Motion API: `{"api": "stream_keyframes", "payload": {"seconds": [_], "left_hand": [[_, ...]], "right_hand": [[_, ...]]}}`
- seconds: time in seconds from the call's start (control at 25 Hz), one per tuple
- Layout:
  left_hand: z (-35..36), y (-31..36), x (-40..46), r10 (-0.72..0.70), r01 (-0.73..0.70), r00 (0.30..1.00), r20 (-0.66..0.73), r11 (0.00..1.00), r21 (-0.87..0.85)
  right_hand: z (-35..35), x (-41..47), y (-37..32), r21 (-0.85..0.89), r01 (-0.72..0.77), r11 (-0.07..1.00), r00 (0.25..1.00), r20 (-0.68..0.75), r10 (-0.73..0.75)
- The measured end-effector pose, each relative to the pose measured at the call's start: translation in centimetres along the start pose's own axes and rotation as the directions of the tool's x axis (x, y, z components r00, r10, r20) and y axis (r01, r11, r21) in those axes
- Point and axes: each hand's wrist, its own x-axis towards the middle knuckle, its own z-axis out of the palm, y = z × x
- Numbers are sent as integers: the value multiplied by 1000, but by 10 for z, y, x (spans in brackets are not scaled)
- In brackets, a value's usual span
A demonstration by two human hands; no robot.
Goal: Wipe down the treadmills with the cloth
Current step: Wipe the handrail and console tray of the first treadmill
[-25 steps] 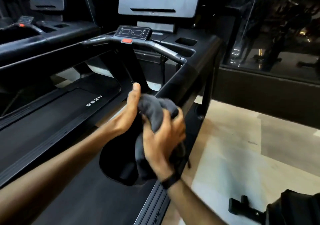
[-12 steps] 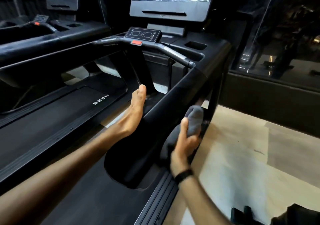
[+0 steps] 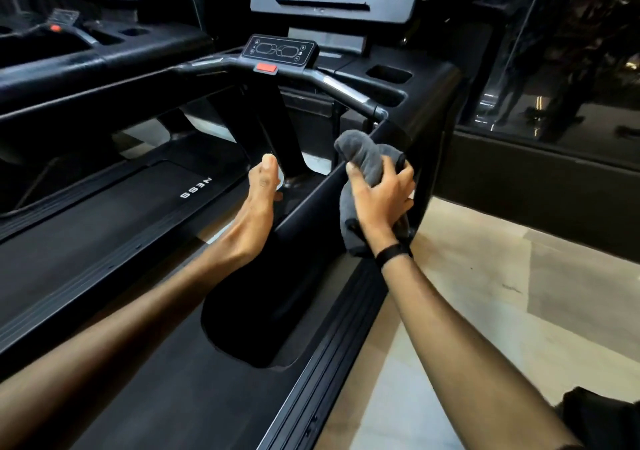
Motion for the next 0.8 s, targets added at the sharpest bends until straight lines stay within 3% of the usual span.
{"api": "stream_keyframes", "payload": {"seconds": [0.08,0.16,0.32,0.44,0.64,0.72,0.8], "left_hand": [[-1,2,-3,8,-9,999,-40,999,-35],[-2,2,-5,29,-32,998,-61,999,-34],[-5,-3,-2,86,-122,976,-201,977,-173],[-8,-4,-3,97,-136,968,-230,978,-159],[-5,-2,-8,138,-146,965,-221,989,-18],[-4,0,-10,150,-149,964,-221,989,19],[-3,-2,-7,154,-155,963,-222,988,13]], "right_hand": [[-3,13,-1,44,-98,994,995,3,98],[-10,-18,-13,14,-106,994,994,-7,106],[-27,-133,-41,-53,286,957,958,35,-285],[-21,-106,-40,-81,417,906,908,82,-410],[0,19,-21,-188,151,970,985,108,-133],[-1,18,-26,-180,122,976,988,113,-103],[-8,-21,-33,-166,187,968,979,118,-168]]}}
